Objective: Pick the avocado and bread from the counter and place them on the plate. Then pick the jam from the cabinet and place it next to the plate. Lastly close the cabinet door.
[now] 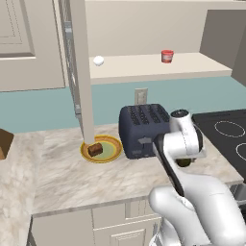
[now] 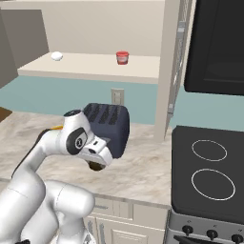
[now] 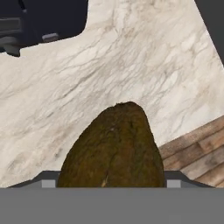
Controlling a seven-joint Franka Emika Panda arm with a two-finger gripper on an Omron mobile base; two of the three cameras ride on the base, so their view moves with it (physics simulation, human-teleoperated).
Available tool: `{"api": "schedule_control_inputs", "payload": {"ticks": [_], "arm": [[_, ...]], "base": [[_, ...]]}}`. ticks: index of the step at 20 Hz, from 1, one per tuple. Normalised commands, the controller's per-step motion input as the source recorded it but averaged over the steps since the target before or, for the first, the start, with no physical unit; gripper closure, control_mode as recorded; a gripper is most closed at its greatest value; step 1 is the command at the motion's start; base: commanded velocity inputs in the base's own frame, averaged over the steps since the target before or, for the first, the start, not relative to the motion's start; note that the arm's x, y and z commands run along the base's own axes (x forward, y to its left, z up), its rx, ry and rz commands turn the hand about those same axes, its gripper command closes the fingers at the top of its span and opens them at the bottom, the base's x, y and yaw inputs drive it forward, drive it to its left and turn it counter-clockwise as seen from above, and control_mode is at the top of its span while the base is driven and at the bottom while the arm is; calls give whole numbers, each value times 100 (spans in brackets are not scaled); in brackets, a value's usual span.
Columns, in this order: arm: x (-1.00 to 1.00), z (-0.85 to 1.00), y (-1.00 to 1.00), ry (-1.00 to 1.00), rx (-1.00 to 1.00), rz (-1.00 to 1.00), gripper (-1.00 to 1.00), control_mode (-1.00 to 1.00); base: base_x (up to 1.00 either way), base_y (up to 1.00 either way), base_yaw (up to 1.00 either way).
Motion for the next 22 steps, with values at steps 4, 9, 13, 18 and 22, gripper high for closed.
{"api": "schedule_control_inputs", "payload": {"ticks": [4, 9, 13, 18, 22], "arm": [[-12, 17, 100, 3, 0, 17, 100, -100], [-6, 4, 99, 3, 0, 19, 100, -100], [0, 4, 97, 6, 0, 19, 100, -100], [12, 3, 93, 6, 0, 18, 100, -100], [29, 16, 75, 2, 0, 4, 100, -100]], "base": [[0, 0, 0], [0, 0, 0], [0, 0, 0], [0, 0, 0], [0, 0, 0]]}}
